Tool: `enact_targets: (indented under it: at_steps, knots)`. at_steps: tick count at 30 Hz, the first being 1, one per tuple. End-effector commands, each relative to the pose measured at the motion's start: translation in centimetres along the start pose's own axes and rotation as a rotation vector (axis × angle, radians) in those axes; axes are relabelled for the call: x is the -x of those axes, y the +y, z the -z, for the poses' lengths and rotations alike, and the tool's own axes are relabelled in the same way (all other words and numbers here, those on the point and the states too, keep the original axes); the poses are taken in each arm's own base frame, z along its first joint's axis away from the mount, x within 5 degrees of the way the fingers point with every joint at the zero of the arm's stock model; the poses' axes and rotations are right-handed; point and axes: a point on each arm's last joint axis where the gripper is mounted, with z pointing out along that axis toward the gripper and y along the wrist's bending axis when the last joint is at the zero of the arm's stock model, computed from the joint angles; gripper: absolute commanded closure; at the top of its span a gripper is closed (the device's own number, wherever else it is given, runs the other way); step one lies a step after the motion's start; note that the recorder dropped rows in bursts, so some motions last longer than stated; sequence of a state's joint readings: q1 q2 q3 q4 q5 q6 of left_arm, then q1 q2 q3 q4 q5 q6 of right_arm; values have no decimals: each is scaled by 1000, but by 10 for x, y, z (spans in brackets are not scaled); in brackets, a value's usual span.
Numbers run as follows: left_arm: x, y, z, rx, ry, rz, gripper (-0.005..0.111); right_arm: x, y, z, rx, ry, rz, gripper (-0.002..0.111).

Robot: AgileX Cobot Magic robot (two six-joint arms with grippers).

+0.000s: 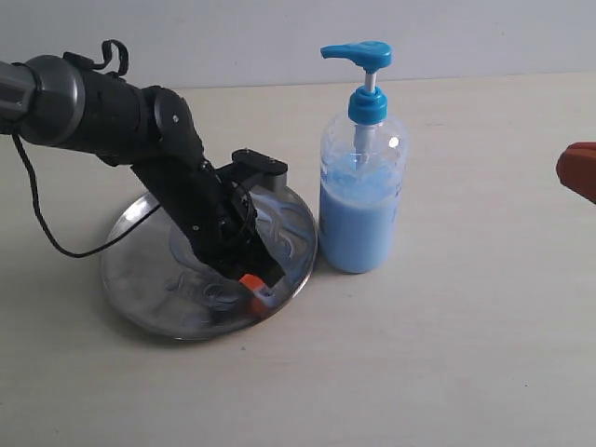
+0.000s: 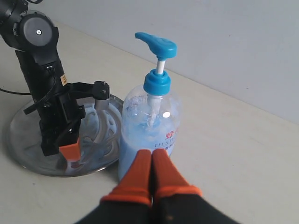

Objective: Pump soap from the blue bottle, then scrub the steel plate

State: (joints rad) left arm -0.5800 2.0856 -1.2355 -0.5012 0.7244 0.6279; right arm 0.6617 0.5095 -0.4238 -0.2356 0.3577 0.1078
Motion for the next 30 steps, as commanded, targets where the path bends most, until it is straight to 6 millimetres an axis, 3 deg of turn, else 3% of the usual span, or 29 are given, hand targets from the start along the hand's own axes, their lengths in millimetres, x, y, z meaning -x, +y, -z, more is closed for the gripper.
enact_targets:
  at_steps: [1,8,17,23,30]
  knots:
    - [-3,11,0,117,31,12,107,-1,0,0,3,-15,2,108]
    - [4,14,0,146,-53,71,107,-1,0,0,3,-15,2,108]
    - [18,-1,-3,-38,-200,130,107,-1,0,0,3,-15,2,108]
    - [7,-7,-10,-121,-84,33,107,-1,0,0,3,-15,2,108]
    - [-4,3,-10,-14,35,20,107,-1,0,0,3,-15,2,108]
